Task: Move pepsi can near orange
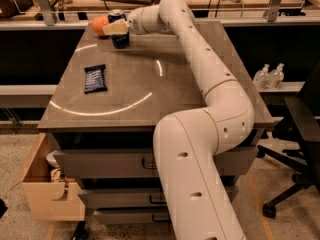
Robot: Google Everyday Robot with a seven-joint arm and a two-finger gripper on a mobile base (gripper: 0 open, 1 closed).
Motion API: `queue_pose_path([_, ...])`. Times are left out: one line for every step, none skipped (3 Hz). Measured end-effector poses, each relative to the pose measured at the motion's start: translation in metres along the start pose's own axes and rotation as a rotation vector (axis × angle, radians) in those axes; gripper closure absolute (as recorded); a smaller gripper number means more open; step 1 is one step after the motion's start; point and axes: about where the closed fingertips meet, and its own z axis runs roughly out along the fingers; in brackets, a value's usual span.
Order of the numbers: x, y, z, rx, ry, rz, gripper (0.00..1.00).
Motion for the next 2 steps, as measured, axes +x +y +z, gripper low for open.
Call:
queue_pose_path([0.0012,0.0013,0.0024,-0.003,0.002,0.001,0.0])
queue_pose_path([0.0012,0.0014,0.0025,-0.003,0.002,0.001,0.0])
